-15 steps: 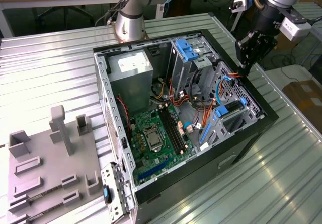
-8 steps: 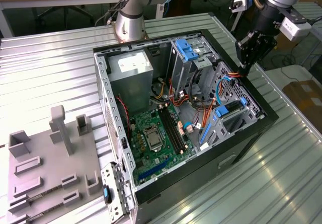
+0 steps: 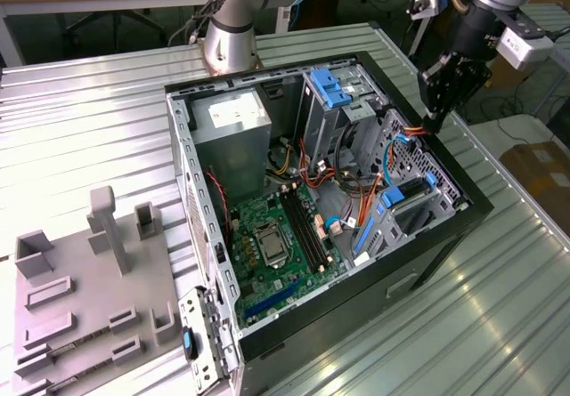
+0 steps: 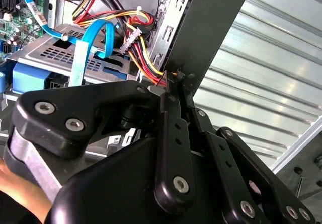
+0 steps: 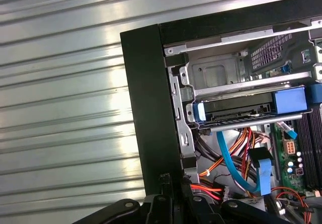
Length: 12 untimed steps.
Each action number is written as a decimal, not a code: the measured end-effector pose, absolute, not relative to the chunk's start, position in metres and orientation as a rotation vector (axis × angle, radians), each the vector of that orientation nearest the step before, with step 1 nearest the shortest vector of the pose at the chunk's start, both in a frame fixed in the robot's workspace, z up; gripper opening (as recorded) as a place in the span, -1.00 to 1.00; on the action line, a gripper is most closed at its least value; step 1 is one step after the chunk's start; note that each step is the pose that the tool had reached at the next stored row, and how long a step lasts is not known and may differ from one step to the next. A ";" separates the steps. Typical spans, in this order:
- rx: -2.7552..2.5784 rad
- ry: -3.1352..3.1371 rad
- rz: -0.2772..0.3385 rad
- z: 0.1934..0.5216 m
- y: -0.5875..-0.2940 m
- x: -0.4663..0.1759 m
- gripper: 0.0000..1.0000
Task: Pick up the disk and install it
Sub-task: 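Insert the first disk wire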
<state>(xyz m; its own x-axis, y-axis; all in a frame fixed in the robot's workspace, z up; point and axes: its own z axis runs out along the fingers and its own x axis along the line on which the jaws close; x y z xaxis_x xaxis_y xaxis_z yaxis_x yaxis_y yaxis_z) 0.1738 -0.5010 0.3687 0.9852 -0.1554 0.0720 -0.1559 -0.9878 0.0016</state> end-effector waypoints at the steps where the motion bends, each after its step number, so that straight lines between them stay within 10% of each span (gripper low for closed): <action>1: 3.123 -0.245 0.112 0.370 -0.501 0.174 -0.65; 12: 3.123 -0.245 0.112 0.375 -0.501 0.174 -0.65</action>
